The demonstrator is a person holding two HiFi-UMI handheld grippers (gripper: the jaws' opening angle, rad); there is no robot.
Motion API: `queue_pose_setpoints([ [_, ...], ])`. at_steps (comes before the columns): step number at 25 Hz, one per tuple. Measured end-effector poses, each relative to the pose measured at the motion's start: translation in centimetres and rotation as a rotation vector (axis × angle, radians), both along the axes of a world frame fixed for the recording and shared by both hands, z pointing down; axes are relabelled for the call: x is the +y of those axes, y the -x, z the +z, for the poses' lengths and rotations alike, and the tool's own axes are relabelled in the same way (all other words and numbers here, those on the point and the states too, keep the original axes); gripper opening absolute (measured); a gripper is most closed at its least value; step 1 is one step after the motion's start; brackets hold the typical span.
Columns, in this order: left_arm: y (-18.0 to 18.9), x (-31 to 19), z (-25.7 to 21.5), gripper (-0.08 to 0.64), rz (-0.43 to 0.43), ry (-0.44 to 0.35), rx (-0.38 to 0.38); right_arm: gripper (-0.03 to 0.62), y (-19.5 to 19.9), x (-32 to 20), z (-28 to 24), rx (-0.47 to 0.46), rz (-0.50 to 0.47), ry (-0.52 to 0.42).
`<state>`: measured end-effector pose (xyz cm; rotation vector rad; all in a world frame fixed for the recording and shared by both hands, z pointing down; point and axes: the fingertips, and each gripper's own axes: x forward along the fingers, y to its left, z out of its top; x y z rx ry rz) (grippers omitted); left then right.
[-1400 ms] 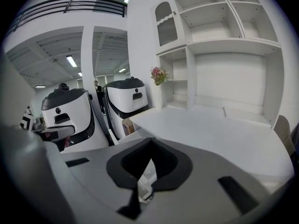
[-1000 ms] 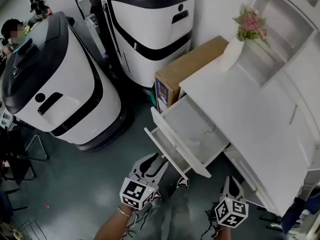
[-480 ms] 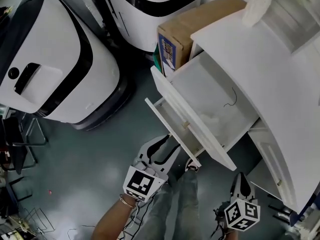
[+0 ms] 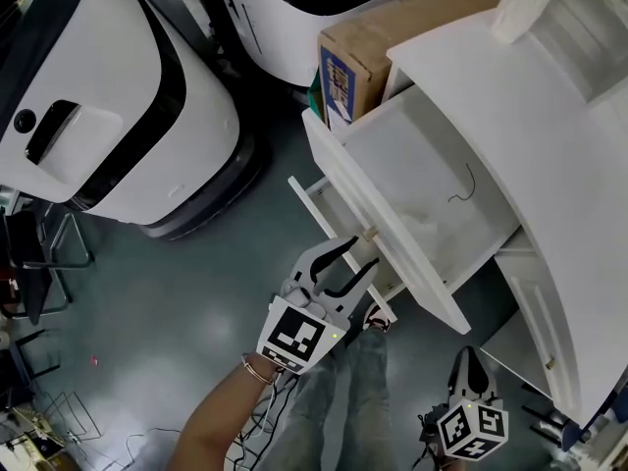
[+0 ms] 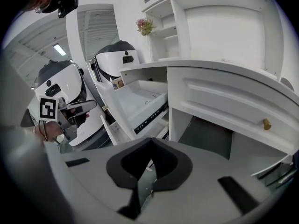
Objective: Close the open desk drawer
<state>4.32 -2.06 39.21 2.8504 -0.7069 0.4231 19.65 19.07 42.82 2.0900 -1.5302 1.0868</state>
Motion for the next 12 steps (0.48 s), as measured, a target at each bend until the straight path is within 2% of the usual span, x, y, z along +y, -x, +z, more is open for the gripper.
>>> queue_pose_setpoints([
  [12, -2.8, -1.3, 1.4, 0.166, 0.07, 0.003, -0.032, 0.006, -1.3, 0.4, 1.4, -0.028, -0.001, 0.024],
])
